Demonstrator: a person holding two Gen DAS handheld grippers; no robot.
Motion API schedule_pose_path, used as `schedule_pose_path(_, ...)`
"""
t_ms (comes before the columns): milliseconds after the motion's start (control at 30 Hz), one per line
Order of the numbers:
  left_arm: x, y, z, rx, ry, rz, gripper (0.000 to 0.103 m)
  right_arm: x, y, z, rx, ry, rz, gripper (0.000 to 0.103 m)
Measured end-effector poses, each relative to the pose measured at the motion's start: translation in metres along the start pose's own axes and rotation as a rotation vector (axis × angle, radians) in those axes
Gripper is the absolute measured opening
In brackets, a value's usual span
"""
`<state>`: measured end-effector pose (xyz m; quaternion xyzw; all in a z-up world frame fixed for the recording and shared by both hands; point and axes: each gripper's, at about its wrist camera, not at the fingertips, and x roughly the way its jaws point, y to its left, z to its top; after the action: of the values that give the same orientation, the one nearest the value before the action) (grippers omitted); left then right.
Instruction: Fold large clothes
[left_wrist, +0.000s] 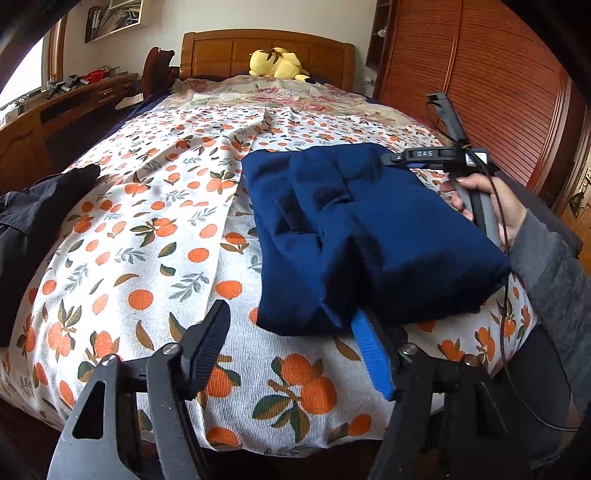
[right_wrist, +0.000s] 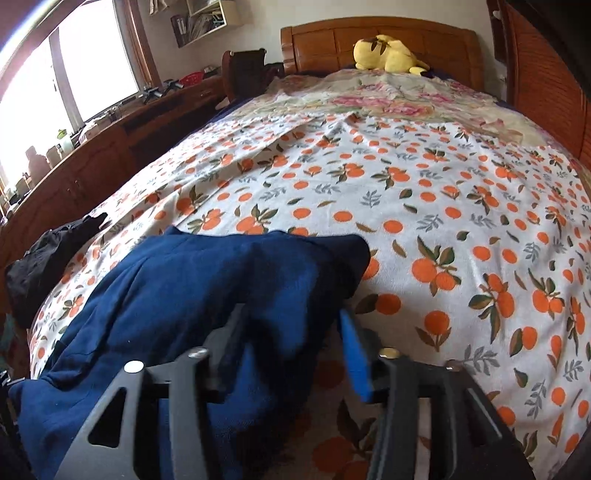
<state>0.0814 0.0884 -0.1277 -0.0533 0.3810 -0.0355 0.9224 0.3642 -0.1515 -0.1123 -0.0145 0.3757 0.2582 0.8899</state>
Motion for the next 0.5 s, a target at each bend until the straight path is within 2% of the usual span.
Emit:
schedule_pose_path(33, 0.000, -0.001, 0.000, 0.006, 0.003, -0.002, 0.063, 0.003, 0.001, 0.001, -0.003, 0.015, 0.001, 0.065)
schedule_pose_path(100, 0.000, -0.003, -0.002, 0.015, 0.007, -0.017, 0.056, 0.013, 0.000, 0.001, -0.001, 0.044, -0.001, 0.069)
schedule_pose_path(367, 0.010, -0.005, -0.001, 0.030, 0.033, -0.024, 0.054, 0.037, -0.014, 0.010, 0.106, 0.097, 0.114, 0.070)
schedule_pose_path(400, 0.011, -0.005, -0.001, 0.031, 0.038, -0.024, 0.054, 0.038, -0.015, 0.009, 0.106, 0.097, 0.121, 0.069)
schedule_pose_path(500, 0.011, -0.006, -0.003, 0.034, 0.052, -0.019, 0.054, 0.039, -0.014, 0.007, 0.097, 0.095, 0.145, 0.058)
